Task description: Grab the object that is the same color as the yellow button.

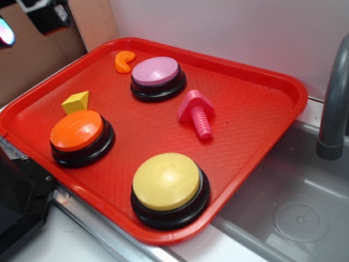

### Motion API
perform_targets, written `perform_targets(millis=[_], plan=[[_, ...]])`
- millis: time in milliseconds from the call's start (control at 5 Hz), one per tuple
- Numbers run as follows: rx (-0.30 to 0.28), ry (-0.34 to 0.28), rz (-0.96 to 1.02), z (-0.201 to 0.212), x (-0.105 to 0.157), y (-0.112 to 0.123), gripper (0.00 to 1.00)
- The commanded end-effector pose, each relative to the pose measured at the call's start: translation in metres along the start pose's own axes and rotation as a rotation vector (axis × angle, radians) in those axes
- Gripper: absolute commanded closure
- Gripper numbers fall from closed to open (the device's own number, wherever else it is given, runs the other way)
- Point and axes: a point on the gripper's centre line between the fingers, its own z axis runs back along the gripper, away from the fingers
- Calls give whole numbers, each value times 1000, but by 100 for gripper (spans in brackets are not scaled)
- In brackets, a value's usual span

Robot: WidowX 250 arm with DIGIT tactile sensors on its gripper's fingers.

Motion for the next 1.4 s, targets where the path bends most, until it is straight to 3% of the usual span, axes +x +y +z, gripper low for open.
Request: perform_targets(millis=[0, 600, 1000, 1200], plan=[[54, -81, 196, -39, 28, 10, 0], [73, -86, 258, -87, 56, 22, 0], [137, -82, 260, -113, 63, 33, 0], [180, -70, 241, -126, 53, 34, 0]])
